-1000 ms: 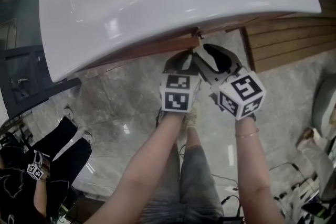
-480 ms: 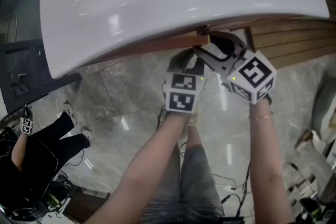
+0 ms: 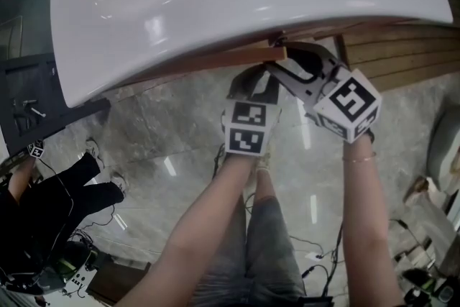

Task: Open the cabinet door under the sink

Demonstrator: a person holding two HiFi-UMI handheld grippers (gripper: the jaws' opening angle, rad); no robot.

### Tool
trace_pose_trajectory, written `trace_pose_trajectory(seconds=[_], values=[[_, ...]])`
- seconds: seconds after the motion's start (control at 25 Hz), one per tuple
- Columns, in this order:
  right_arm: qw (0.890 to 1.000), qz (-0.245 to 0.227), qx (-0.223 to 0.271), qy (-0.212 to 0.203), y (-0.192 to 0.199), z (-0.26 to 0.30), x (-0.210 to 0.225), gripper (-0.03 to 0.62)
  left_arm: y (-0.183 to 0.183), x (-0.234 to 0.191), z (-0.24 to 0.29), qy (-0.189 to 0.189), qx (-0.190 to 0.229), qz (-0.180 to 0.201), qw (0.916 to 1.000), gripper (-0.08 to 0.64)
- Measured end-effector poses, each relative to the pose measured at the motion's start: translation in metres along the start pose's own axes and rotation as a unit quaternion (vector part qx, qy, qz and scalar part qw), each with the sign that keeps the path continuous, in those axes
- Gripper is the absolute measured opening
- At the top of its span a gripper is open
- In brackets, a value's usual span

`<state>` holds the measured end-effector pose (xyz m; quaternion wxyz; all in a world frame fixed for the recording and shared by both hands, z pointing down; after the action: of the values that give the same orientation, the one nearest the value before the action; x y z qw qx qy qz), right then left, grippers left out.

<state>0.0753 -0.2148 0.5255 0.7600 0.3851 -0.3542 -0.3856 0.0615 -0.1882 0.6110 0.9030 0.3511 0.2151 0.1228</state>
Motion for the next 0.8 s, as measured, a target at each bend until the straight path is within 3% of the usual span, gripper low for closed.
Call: trace_pose_trajectory(seconds=[0.28,0.8], values=[[0.999,-0.019,-0.03,-0.027,0.001,-0.001,-0.007,0.118,0.006,0.0,-0.006,0.011,0.007,0.002,0.9999,0.084],[0.999,0.038,0.005,0.001,0.013,-0.013,-0.037,0.118,0.029,0.009,-0.028,0.02,-0.006,0.015,0.9997,0.084]])
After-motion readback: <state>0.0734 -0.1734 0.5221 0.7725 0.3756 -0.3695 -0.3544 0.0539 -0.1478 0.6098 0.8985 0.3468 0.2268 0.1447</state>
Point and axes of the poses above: the fingertips, and each gripper's own axes: z forward along the fingers, x to its right, y out of its underside, the point moved 2 cm from there along -z, backward along the fingers
